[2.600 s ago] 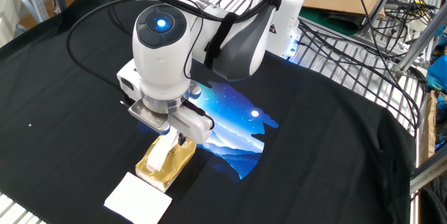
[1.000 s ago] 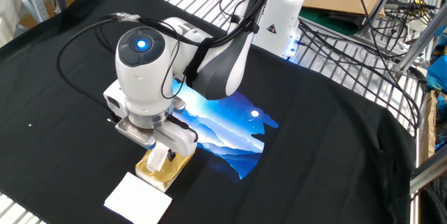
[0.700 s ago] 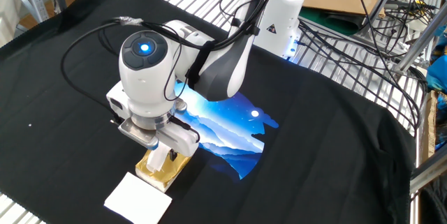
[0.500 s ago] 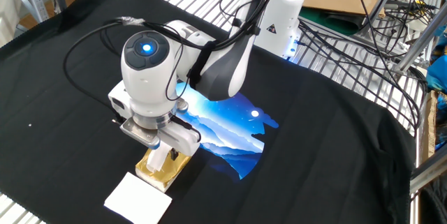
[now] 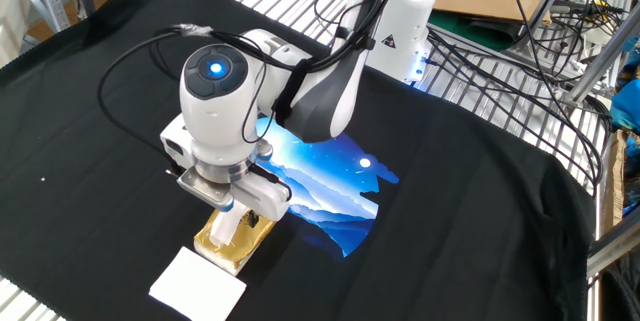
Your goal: Pull out a napkin
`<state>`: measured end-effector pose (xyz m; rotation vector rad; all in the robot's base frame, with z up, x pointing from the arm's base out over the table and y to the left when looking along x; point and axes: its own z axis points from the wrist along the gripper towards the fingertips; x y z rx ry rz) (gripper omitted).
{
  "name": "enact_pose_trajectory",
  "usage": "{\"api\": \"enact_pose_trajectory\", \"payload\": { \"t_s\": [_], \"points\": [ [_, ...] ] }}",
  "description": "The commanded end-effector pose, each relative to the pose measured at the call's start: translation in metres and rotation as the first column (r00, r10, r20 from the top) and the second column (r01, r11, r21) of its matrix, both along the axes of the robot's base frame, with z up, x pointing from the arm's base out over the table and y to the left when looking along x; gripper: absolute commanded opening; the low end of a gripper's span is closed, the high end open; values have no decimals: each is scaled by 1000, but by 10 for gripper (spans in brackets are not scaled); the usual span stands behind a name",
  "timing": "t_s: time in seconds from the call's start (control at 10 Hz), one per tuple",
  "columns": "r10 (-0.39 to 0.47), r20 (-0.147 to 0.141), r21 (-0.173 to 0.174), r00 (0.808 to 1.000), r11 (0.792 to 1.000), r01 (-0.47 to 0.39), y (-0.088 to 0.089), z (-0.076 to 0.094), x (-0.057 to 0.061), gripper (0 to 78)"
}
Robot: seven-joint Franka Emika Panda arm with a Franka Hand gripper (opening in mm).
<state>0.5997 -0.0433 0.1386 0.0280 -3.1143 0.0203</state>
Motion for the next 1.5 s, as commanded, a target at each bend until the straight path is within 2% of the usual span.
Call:
{"api": "enact_pose_trajectory", "payload": {
  "t_s": [0.1,0.2,0.4,0.5,1.0,1.2,1.3,1.5],
  "points": [
    [-1,4,2,1000,1000,1,0,2,1,774],
    [-10,4,30,1000,1000,10,-1,3,2,774],
    [-13,4,35,1000,999,13,-1,3,3,774],
    [-25,3,64,1000,998,25,-1,3,3,774],
    [-8,2,47,1000,999,7,-1,3,3,774],
    [-20,3,51,1000,998,20,-1,3,3,774],
    [-21,-13,51,1000,998,22,-1,3,3,774],
    [-23,0,48,1000,999,23,-1,3,3,774]
  ]
}}
